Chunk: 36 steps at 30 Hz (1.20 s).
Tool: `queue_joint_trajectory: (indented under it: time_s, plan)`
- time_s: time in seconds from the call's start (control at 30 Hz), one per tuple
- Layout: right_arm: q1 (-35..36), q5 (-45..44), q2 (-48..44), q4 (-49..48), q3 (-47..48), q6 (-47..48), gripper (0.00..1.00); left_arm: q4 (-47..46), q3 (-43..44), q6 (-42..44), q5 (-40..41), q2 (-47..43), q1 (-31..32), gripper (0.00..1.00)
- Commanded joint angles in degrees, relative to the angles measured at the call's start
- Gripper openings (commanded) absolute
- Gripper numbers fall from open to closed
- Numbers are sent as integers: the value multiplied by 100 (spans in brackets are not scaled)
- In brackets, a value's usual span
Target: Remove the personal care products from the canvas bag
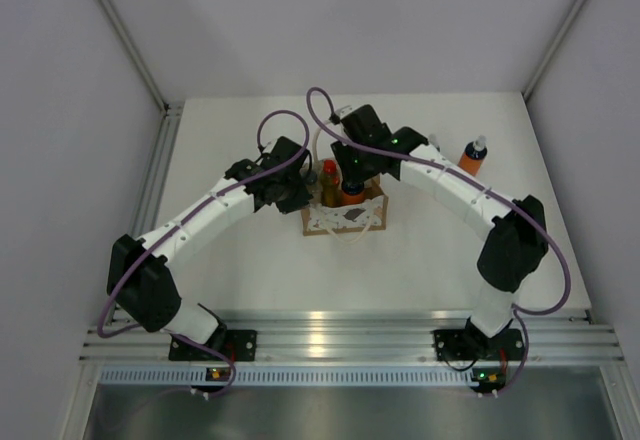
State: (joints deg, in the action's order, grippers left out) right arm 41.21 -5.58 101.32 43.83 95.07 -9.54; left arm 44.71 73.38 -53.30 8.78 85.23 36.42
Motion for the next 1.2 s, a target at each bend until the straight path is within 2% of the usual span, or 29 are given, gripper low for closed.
queue_joint_trajectory:
  time_s: [0.0, 0.33, 0.57, 0.6, 0.63, 1.17]
  plan:
    - [63, -197, 55, 152, 337, 84, 39, 99, 53, 92, -122, -15, 14, 0]
    - [62, -233, 151, 169, 399, 119, 26, 99, 44, 100, -130, -15, 5, 0]
    - [62, -276, 195, 169, 258, 128, 24, 99, 53, 109, -122, -24, 5, 0]
    - [62, -285, 204, 161, 249, 128, 19, 99, 53, 109, -122, -15, 5, 0]
    - [71, -294, 204, 161, 240, 128, 18, 91, 62, 109, -130, -15, 14, 0]
    - [71, -276, 274, 152, 91, 119, 20, 99, 44, 109, -104, -33, 5, 0]
